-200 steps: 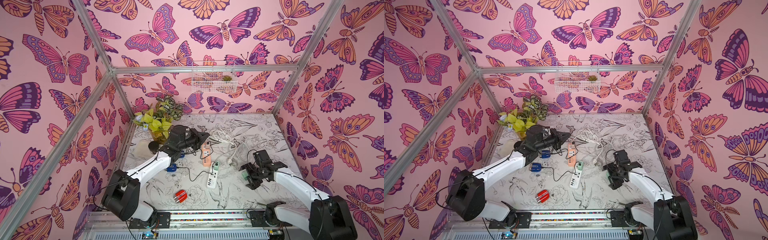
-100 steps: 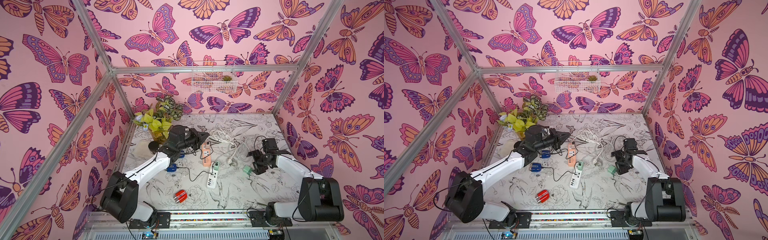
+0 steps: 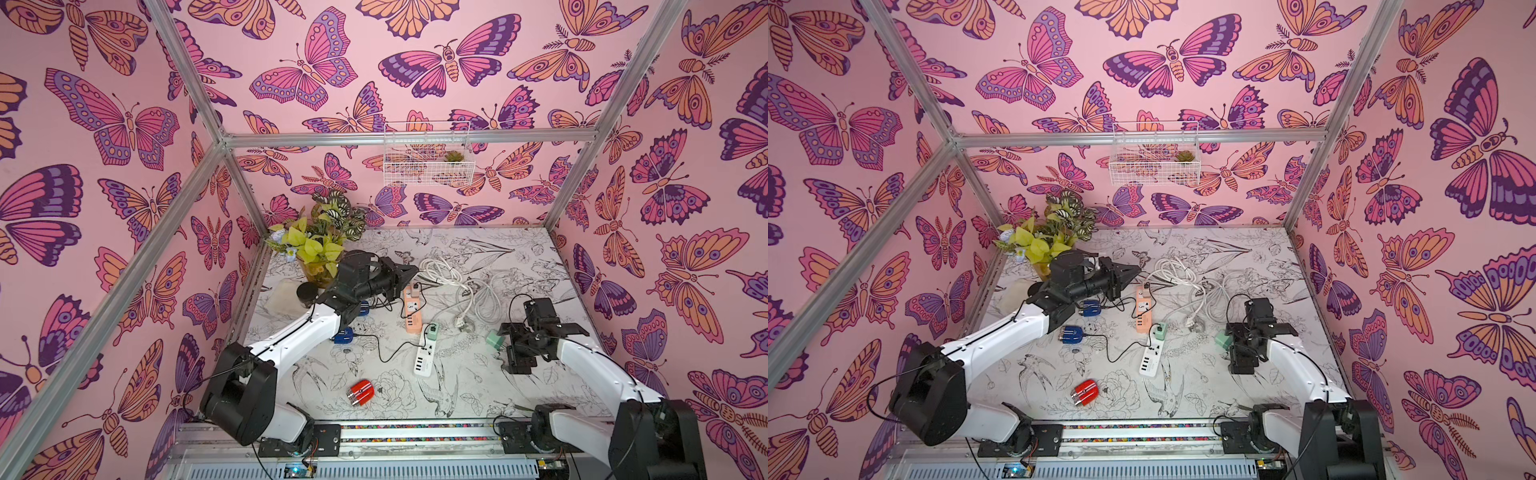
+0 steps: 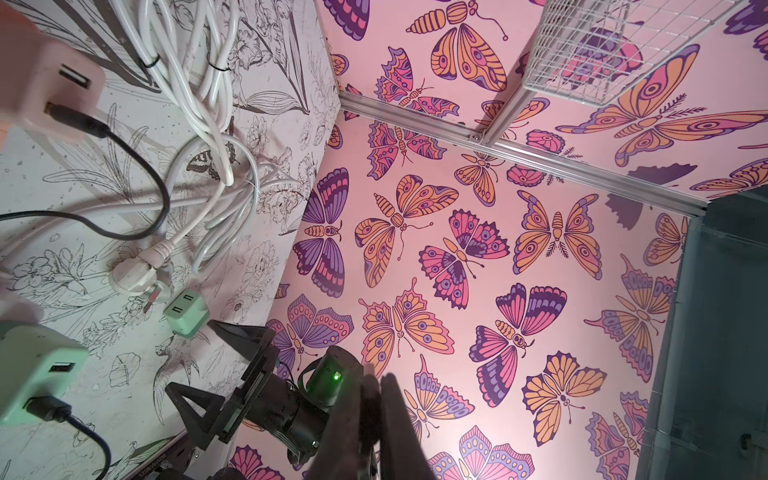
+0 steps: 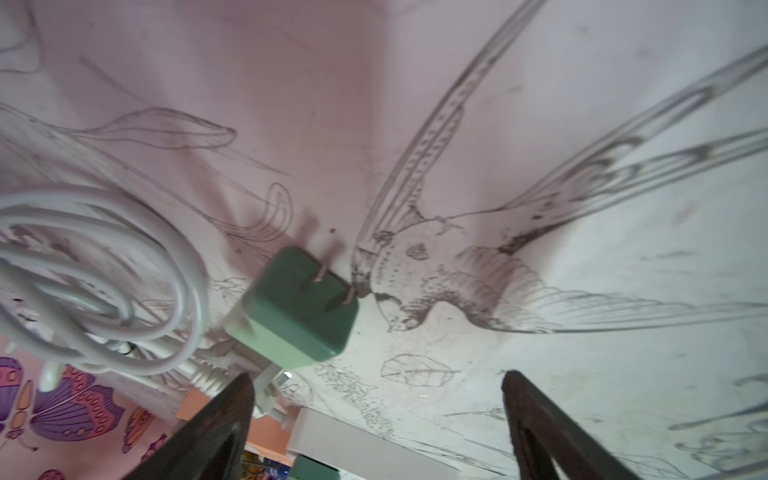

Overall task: Charge the electric shaver
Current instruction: Pick up the plug from the center of the board.

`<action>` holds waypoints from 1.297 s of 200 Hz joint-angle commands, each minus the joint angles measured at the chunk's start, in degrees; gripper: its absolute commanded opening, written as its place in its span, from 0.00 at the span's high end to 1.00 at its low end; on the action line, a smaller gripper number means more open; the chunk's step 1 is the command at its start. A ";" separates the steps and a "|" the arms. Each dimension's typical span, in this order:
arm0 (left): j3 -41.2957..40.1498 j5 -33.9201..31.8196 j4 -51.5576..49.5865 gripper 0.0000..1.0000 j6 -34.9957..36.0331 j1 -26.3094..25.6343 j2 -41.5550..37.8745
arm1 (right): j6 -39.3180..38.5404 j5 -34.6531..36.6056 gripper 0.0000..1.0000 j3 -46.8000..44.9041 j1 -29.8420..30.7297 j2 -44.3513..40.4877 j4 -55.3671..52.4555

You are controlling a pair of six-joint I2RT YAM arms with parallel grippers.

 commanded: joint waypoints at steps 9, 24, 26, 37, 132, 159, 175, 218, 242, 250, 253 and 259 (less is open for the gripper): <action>0.28 0.87 0.04 1.00 0.80 0.19 0.54 | 7.47 0.52 0.06 3.30 0.34 4.78 6.87; 0.19 0.83 0.11 1.00 0.70 0.12 0.45 | 9.83 1.21 0.06 3.25 0.38 6.59 8.60; 0.19 0.87 0.11 1.00 0.71 0.12 0.40 | 10.09 1.24 0.07 3.27 0.31 6.91 8.62; 0.13 0.76 0.13 1.00 0.71 0.14 0.28 | 11.61 1.73 0.09 3.18 0.22 8.25 9.08; -0.12 0.05 0.14 1.00 0.75 0.20 -0.32 | 5.77 2.21 0.32 14.91 -1.14 21.27 -5.91; 0.32 0.17 0.11 1.00 0.80 0.20 0.27 | 4.61 1.45 0.37 13.56 -1.12 22.84 -3.12; 0.50 0.05 0.12 1.00 0.88 0.20 0.47 | 2.27 0.12 0.39 14.87 -1.13 26.88 -4.23; 0.06 -0.33 0.20 1.00 0.97 0.20 0.29 | 1.11 0.40 0.50 14.67 -1.09 28.74 -4.09; -0.49 -0.75 0.20 1.00 1.04 0.20 -0.05 | -0.29 0.07 0.72 15.48 -1.06 28.63 -5.20; -0.66 -0.76 0.13 1.00 1.06 0.20 -0.13 | -1.21 0.60 0.76 16.21 -1.08 27.76 -6.42; -0.73 -0.90 0.15 1.00 1.06 0.20 -0.09 | -1.69 0.88 0.79 16.63 -1.01 27.40 -6.87; -0.85 -0.95 0.20 1.00 1.06 0.20 -0.06 | -2.88 1.64 0.85 17.50 -0.98 26.40 -8.07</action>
